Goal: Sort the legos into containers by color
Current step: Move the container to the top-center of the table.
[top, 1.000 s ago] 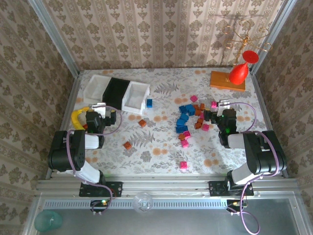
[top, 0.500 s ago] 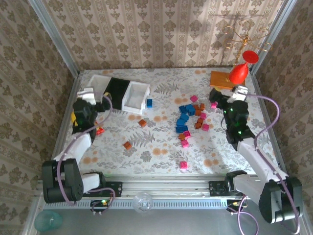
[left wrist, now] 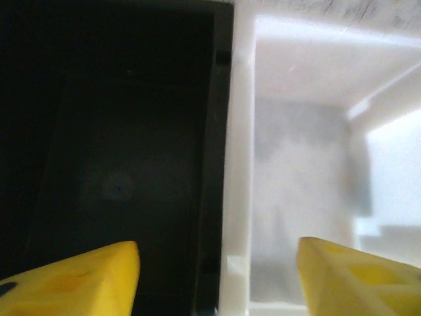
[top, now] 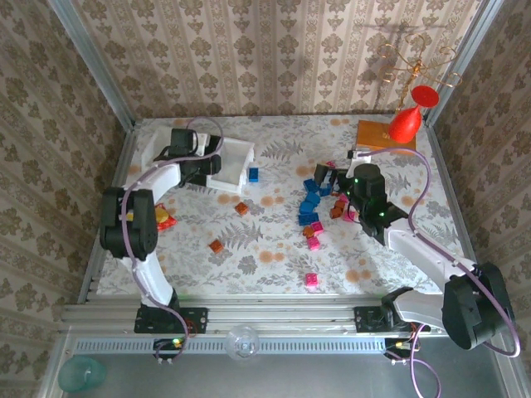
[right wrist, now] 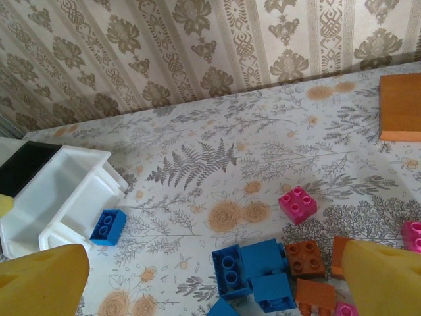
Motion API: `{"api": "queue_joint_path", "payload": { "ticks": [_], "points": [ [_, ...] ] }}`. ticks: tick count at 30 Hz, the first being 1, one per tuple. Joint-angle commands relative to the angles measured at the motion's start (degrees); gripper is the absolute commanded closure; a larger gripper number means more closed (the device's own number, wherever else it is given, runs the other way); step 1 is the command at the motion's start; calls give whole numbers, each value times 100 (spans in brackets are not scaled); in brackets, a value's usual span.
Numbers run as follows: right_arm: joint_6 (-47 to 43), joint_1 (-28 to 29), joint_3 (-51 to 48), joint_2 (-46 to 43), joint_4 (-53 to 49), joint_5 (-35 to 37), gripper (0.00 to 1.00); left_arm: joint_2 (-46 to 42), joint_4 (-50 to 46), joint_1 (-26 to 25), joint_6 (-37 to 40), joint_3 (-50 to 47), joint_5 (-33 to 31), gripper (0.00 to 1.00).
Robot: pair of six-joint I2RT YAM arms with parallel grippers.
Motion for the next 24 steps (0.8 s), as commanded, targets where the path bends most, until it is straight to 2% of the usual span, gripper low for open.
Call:
{"api": "queue_joint_path", "payload": {
  "ticks": [1, 8, 11, 15, 20, 24],
  "points": [
    [172, 16, -243, -182, -76, -38, 0, 383, -895, -85, 201, 540, -156, 43],
    [210, 21, -460, -255, -166, -53, 0, 1164, -912, -170, -172, 1450, -1009, 72],
    [229, 17, -523, -251, -154, -54, 0, 1534, -1020, -169, -285, 2053, -1250, 80],
    [246, 16, -525, -221, -180, -85, 0, 2226, -1432, -249, -465, 3231, -1216, 85],
    [332, 16, -539, -235, -190, -164, 0, 3283, -2239, -706, -611, 5111, -1371, 88],
    [378, 16, -583, -307, -240, -175, 0, 3635, -2429, -1119, -1064, 5822, -1588, 89]
  ]
}}
